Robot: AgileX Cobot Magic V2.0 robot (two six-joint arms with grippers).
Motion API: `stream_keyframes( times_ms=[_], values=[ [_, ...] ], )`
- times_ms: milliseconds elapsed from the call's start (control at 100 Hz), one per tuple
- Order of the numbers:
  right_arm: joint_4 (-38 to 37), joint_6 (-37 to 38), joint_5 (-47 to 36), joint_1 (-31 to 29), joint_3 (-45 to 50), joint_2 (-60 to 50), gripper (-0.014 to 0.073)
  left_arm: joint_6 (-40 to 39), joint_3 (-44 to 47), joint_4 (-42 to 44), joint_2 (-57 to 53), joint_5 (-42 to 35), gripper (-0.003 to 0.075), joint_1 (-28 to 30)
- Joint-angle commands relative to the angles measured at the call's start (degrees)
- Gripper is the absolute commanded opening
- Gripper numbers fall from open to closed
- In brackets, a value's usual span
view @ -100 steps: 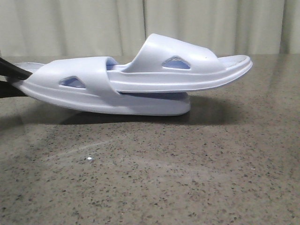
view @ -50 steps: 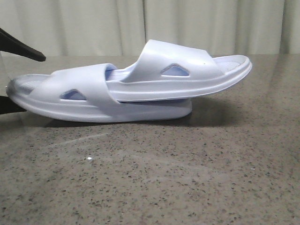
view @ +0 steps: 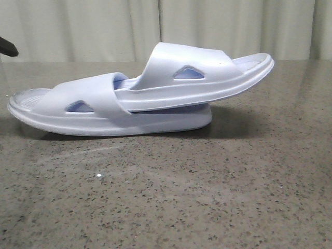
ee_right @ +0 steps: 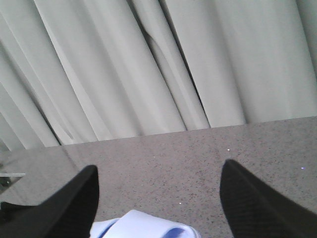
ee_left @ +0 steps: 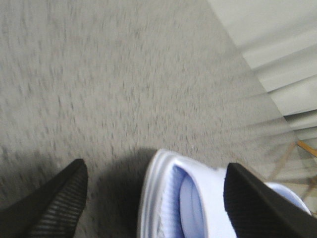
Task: Insert blue slippers together front up
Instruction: 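Open the left gripper and withdraw both grippers from the slippers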
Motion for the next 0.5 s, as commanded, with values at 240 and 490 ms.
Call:
stream_keyframes(
  times_ms=[240, 490],
  values=[
    [-12.8, -0.7, 1.2, -0.3, -2.0, 0.1, 0.0447, 13.2, -2.1, -1.1, -14.5, -1.4, 0.0506, 3.2],
    [-17.0, -0.7, 3.1, -4.4, -2.0, 0.1, 0.0447, 13.6, -2.1, 5.8, -28.2, -10.8, 0.0506, -1.0]
  ],
)
